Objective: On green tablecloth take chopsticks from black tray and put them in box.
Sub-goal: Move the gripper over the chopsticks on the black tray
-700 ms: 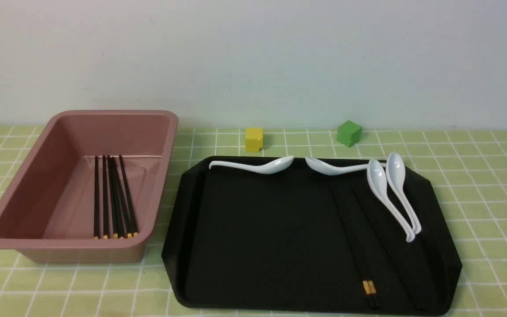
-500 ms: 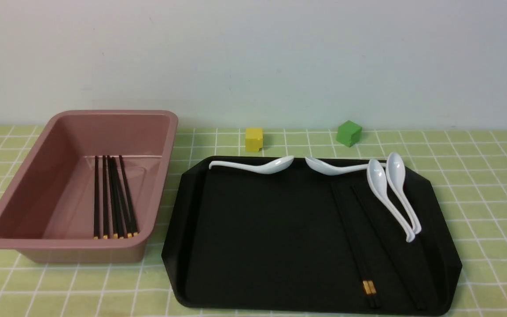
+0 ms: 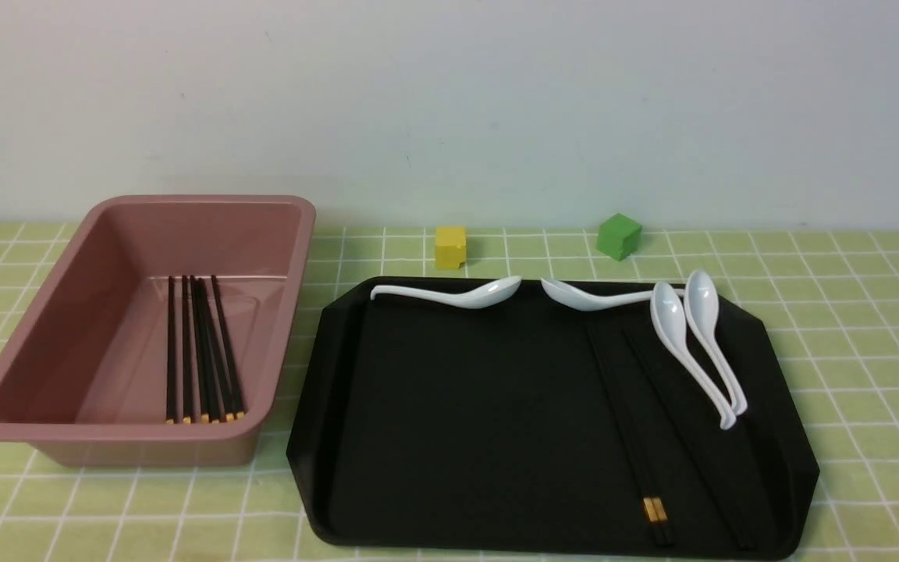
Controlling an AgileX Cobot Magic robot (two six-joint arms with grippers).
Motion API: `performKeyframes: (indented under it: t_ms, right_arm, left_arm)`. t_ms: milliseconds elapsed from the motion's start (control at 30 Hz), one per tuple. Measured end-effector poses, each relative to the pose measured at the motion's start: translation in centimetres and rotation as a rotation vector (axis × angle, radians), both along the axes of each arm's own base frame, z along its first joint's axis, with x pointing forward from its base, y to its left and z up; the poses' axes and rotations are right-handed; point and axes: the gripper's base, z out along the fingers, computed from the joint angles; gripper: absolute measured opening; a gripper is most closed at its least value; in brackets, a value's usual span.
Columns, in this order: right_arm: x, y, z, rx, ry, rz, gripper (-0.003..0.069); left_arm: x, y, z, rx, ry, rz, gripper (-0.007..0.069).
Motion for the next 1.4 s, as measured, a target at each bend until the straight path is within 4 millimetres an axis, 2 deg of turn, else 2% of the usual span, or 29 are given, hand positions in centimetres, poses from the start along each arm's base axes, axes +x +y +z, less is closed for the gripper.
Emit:
performKeyframes:
  t_ms: [1000,1133,1200,1267,1400]
  right_arm:
    - [0.0,0.0,0.0,0.003,-0.001,-0.001,0.0240]
    - [0.0,0.4,0.1,0.198,0.007,-0.013,0.0240]
    - [-0.1,1.0,0.2,0.525,0.046,-0.030,0.0240]
    - [-0.1,1.4,0.3,0.701,0.073,-0.039,0.0240]
    - [-0.1,1.7,0.5,0.857,0.096,-0.039,0.0240]
  left_arm:
    - [0.0,0.0,0.0,-0.001,0.000,0.000,0.0205]
    - [0.0,0.0,0.0,-0.001,0.000,0.000,0.0205]
    - [0.0,0.0,0.0,-0.001,0.000,0.000,0.0206]
    - [0.0,0.0,0.0,-0.001,0.000,0.000,0.0206]
    - [0.0,0.0,0.0,-0.001,0.000,0.000,0.0206]
